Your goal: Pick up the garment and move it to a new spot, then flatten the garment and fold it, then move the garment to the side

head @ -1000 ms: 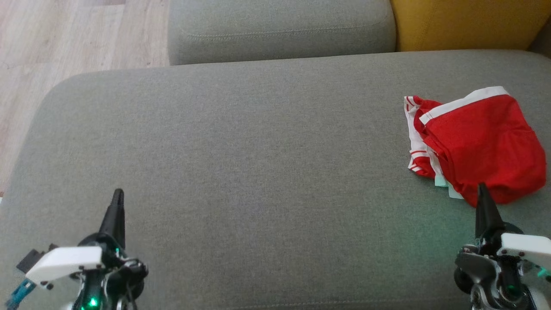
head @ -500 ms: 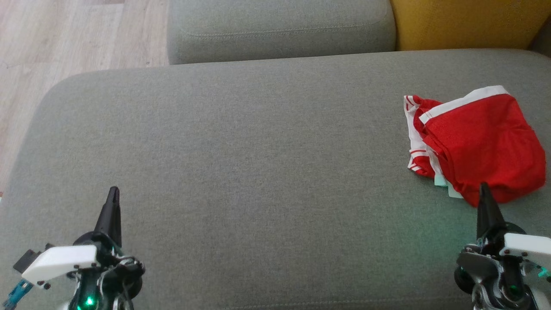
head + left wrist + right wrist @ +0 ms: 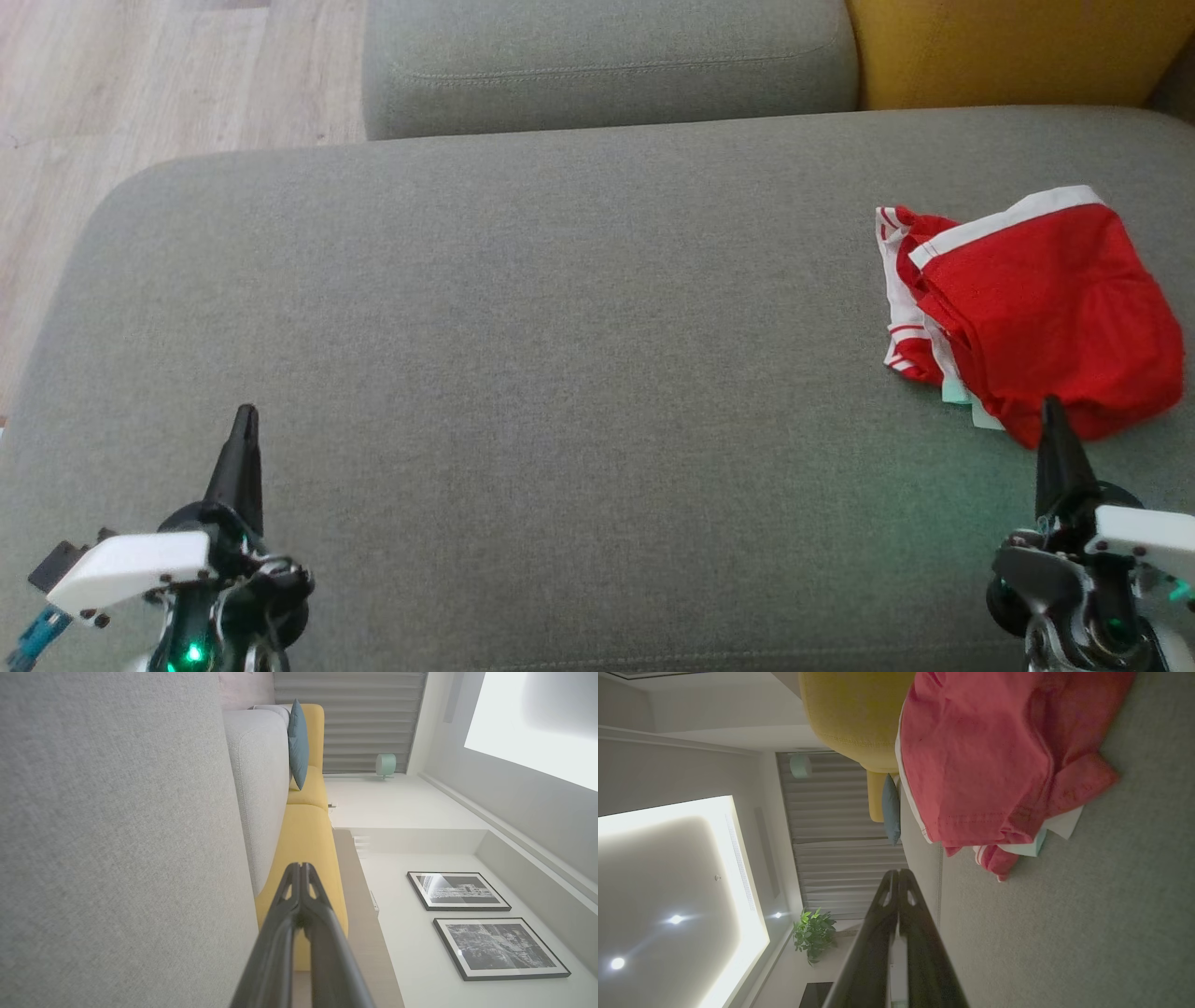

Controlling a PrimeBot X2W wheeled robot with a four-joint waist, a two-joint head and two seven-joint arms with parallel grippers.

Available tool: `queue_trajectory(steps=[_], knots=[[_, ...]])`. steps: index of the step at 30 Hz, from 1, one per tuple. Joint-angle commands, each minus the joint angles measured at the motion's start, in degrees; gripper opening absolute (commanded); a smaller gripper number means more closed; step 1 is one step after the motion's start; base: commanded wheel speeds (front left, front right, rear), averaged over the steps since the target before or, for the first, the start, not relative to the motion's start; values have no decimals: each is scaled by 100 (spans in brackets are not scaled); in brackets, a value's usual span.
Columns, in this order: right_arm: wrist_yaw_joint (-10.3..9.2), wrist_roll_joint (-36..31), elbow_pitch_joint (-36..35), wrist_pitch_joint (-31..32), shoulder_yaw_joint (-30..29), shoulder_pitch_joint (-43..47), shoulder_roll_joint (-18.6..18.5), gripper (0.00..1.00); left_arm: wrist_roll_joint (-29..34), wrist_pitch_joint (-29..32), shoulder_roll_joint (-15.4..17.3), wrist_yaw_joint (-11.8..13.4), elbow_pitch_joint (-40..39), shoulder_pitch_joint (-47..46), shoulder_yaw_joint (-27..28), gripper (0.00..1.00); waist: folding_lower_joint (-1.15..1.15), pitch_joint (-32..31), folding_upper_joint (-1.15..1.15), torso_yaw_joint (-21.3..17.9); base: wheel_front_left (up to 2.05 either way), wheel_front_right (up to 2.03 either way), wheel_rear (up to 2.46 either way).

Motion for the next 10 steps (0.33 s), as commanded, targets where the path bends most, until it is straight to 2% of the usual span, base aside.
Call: queue_trajectory(steps=[1, 10], knots=[[-4, 22, -215, 42, 119, -294, -61, 0, -9, 25, 63, -41, -169, -299, 189, 0, 0, 0, 0, 0, 0, 0, 0], [-4, 17, -214, 47, 112, -294, -57, 0, -5, 29, 59, -41, -168, -299, 194, 0, 0, 0, 0, 0, 0, 0, 0]])
